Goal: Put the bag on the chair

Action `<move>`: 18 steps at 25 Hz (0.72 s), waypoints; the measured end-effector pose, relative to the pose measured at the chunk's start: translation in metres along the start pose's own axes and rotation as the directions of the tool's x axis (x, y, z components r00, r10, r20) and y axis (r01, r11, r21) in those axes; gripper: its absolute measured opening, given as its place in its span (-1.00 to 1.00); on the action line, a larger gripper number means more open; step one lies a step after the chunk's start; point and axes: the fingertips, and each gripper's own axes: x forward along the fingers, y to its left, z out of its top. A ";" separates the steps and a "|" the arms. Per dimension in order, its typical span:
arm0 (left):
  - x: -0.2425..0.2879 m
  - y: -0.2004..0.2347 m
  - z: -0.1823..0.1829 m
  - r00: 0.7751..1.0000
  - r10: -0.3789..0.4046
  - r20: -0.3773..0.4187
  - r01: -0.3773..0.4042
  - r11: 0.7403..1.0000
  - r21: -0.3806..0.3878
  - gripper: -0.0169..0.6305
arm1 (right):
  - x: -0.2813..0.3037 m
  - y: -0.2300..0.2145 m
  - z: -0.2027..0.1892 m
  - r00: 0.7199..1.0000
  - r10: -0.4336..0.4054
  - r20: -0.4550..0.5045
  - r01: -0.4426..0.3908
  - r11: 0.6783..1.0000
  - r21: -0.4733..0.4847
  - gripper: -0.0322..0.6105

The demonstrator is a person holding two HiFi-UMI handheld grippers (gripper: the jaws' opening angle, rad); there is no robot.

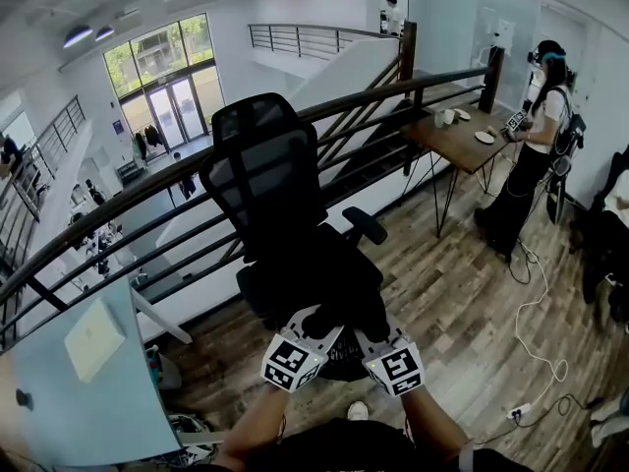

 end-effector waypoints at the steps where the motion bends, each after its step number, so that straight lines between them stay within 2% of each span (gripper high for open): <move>1: 0.005 0.003 0.000 1.000 0.009 -0.001 -0.009 1.000 -0.003 -0.62 | 0.003 -0.005 -0.002 1.000 0.008 0.000 -0.008 1.000 -0.002 -0.77; 11: 0.046 0.020 0.004 0.997 0.074 -0.009 -0.074 0.997 -0.023 -0.62 | 0.020 -0.044 -0.002 0.996 0.094 0.006 -0.094 0.996 0.003 -0.77; 18: 0.071 0.026 0.000 0.996 0.078 -0.031 -0.079 0.996 -0.048 -0.63 | 0.027 -0.067 -0.012 0.995 0.102 -0.011 -0.102 0.995 0.019 -0.77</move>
